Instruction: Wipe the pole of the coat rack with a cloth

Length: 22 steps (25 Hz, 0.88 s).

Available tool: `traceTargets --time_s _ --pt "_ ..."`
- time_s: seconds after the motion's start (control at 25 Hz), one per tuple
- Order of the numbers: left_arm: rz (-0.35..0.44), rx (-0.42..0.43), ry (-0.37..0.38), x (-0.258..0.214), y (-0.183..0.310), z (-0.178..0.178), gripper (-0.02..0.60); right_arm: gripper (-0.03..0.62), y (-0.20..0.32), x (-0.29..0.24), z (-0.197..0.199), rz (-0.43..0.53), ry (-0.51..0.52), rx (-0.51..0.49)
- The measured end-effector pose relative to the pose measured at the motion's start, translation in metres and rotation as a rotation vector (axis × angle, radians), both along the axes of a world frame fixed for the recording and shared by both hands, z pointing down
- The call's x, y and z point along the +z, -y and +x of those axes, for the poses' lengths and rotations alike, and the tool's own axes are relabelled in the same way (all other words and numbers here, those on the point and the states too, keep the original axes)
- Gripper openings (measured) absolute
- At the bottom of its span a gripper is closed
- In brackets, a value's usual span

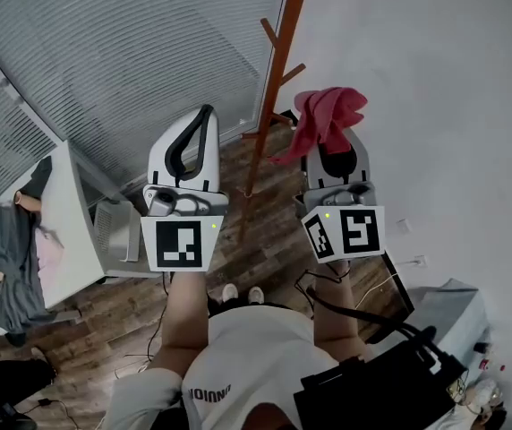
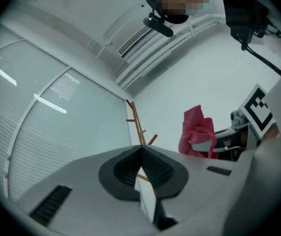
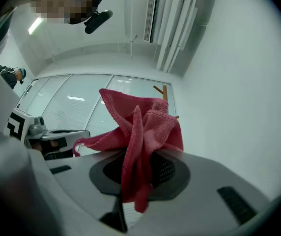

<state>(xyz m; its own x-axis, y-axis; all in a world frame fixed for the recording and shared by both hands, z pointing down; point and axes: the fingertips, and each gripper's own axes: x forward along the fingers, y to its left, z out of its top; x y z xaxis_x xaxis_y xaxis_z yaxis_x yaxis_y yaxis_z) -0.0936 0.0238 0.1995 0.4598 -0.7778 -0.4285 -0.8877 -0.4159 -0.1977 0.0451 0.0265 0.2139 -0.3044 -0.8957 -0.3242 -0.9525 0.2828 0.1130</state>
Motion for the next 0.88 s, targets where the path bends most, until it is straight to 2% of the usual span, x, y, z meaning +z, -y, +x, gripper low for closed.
traceTargets --time_s 0.32,0.52,0.76,0.88 --pt "-0.012 0.032 -0.009 0.003 0.001 0.005 0.000 0.084 0.005 0.001 0.000 0.002 -0.007 0.011" --pt "-0.052 0.072 -0.017 0.015 0.005 0.013 -0.002 0.084 0.013 0.003 0.006 0.009 -0.011 0.033" --pt "-0.083 0.062 -0.013 0.024 0.034 0.029 -0.001 0.084 0.046 -0.005 0.023 0.039 -0.038 0.038" --pt "-0.068 0.036 -0.001 0.020 0.053 0.038 -0.002 0.084 0.070 -0.014 0.034 0.067 -0.037 0.015"
